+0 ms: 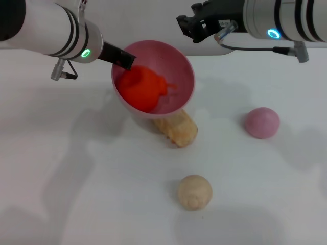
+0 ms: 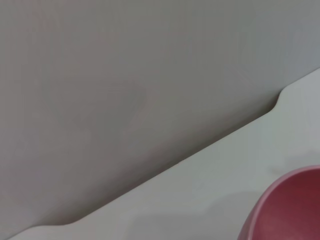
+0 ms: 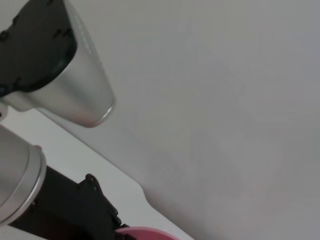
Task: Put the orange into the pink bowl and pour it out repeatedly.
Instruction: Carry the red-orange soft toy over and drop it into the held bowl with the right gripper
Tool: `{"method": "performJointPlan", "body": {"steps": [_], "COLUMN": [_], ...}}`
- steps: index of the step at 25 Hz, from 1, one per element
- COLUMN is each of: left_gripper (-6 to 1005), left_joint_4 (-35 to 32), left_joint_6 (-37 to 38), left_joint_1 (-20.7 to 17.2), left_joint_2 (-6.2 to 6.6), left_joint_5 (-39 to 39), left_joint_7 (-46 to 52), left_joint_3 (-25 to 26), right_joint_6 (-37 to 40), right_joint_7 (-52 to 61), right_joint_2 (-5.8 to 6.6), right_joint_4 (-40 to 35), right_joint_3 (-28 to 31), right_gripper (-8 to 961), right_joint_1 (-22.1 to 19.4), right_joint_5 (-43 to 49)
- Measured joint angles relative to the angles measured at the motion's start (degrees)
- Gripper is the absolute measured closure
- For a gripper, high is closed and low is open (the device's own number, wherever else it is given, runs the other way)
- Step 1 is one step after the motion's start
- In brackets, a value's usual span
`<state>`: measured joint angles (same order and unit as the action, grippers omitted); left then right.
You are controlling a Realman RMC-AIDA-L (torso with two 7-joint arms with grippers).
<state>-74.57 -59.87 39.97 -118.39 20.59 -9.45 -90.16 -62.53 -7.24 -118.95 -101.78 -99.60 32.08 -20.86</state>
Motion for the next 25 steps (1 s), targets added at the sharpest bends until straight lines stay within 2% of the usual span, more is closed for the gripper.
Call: {"method": "performJointPlan", "body": {"steps": [5, 6, 8, 10, 15, 19, 25], "left_gripper": [960, 961, 961, 960, 960, 961, 961], "left_joint_4": [-1.34, -2.27, -4.36, -6.01, -8.97, -11.73, -12.96], "left_joint_6": [0.03, 0.12, 0.46, 1.02, 4.57, 9.19, 13.34], "left_joint_1": [-0.60, -1.01, -1.75, -2.19, -3.68, -6.62, -10.85], "left_joint_2": [0.01, 0.08, 0.20, 0.20, 0.23, 0.26, 0.23], "left_joint_5": [0.27, 0.26, 0.11, -0.32, -0.86, -3.07, -8.39], "left_joint_7": [-0.30, -0.45, -0.53, -0.99, -3.63, -5.39, -7.07], "left_joint_3": [-0.78, -1.22, -2.60, -4.11, -7.31, -11.50, -15.38], "right_joint_6": [0.41, 0.41, 0.22, 0.15, 0.62, 0.67, 0.75], "right_joint_7": [1.09, 3.46, 4.79, 7.44, 9.71, 10.41, 10.10], "right_joint_2": [0.00, -0.03, -0.02, -0.04, -0.46, -0.50, -0.44], "right_joint_4": [-0.88, -1.51, -1.65, -2.21, -4.69, -4.95, -2.53], "right_joint_3": [0.43, 1.70, 2.63, 4.81, 9.37, 10.67, 10.32], "right_gripper": [672, 631, 548, 465, 361, 361, 362], "right_joint_1": [-1.66, -3.23, -4.14, -6.54, -13.48, -16.90, -18.07], "right_joint_5": [4.40, 8.13, 9.60, 11.54, 11.41, 10.53, 8.98]}}
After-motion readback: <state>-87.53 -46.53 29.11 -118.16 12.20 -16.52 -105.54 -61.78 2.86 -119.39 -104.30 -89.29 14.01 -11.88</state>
